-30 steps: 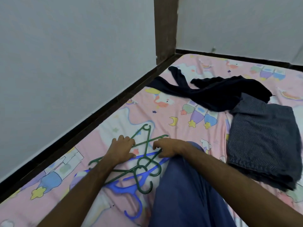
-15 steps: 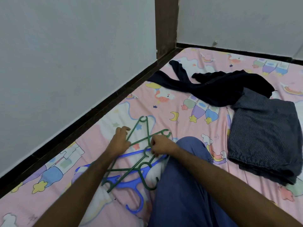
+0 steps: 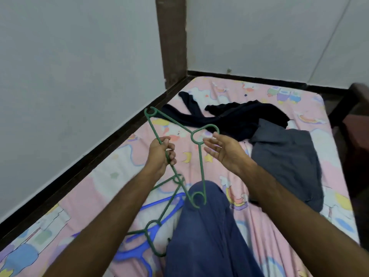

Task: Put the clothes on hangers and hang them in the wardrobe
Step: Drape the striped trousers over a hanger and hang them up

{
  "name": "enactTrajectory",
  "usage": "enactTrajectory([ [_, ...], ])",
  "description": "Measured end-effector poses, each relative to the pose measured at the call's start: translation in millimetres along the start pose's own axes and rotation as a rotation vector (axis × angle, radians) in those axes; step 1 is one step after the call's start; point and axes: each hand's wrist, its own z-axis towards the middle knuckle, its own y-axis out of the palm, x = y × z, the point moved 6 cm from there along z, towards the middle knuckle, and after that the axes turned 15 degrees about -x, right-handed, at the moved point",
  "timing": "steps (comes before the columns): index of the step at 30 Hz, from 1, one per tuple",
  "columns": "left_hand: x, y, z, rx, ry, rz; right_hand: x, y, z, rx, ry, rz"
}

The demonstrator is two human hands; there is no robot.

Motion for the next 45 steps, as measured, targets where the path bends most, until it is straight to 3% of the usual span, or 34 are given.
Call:
enactTrajectory([
  [5, -25, 108, 22, -0.12, -0.004, -0.036, -17, -52, -40, 0.051, 0.052, -0.162],
  [10, -84, 185, 29, -0.26, -0.086, 0.09, -49, -131, -89, 0.301, -0.085, -0.22],
  [12, -112, 204, 26, -0.351, -0.204, 0.349, -60, -166, -112, 0.344, -0.044, -0.323],
  [14, -133, 216, 25, -0.533, -0.255, 0.805, -73, -202, -134, 0.386, -0.008, -0.516],
  [16, -141, 225, 26, -0.619, -0.096, 1.351, -83, -234, -153, 0.42, 0.027, -0.709],
  [17, -140, 232, 25, -0.614, 0.028, 1.503, -83, -249, -159, 0.428, 0.062, -0.78],
  [19, -141, 249, 23, -0.675, 0.223, 1.503, -76, -272, -163, 0.412, 0.169, -0.918],
  [23, -168, 276, 28, -0.932, 0.349, 1.607, -53, -289, -159, 0.287, 0.37, -1.169],
  [26, -196, 276, 47, -0.998, 0.263, 1.722, -54, -287, -157, 0.214, 0.386, -1.272],
  [32, -227, 271, 68, -1.323, -0.007, 1.782, -51, -285, -161, 0.114, 0.43, -1.435],
  [40, -228, 258, 73, -1.55, -0.168, 1.732, -45, -276, -182, 0.367, 0.457, -1.662],
  [45, -208, 258, 60, -1.458, 0.093, 1.689, -42, -261, -194, 0.394, 0.399, -1.696],
])
